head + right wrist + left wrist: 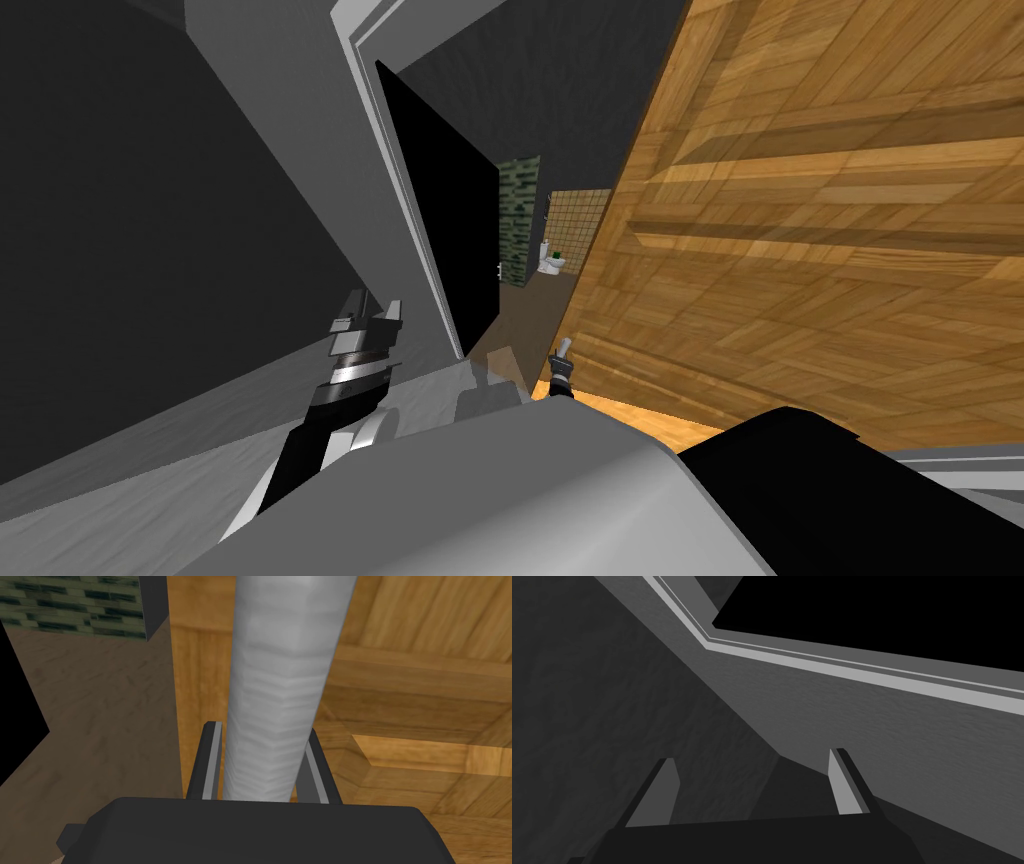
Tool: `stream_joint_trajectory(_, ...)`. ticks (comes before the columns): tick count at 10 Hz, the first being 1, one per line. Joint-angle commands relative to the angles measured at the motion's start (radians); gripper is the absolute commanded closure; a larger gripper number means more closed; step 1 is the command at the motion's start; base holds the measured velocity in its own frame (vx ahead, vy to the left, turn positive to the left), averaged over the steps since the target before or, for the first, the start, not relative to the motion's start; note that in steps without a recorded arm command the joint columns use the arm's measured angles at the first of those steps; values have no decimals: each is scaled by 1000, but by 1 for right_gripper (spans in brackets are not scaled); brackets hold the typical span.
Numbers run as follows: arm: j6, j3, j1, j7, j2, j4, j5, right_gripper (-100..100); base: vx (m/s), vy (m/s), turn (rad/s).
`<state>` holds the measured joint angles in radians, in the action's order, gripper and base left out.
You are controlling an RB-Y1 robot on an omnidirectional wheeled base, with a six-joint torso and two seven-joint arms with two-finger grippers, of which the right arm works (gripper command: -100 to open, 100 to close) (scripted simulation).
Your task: Push the door open
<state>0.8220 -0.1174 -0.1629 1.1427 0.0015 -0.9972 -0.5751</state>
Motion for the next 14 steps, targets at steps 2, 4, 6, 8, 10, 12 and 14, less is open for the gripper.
stream_joint_trajectory(2,3,0,-5,-1,1,1,0,100,0,0,0)
stream_joint_trajectory(4,1,-12,0,-2,-8,1,-8,100,142,-13,-34)
stream_joint_trajectory(6,3,-27,-1,-5,-16,2,-17,100,194,-31,-45)
stream_joint_trajectory(8,5,-42,-1,-7,-22,3,-26,100,159,-51,-30)
stream_joint_trajectory(10,7,-64,-2,-11,-29,4,-40,100,203,-50,-60)
stream_joint_trajectory(12,10,-89,-2,-15,-35,5,-56,100,197,-60,-54)
stream_joint_trajectory(14,13,-115,-3,-19,-38,7,-73,100,221,-79,-57)
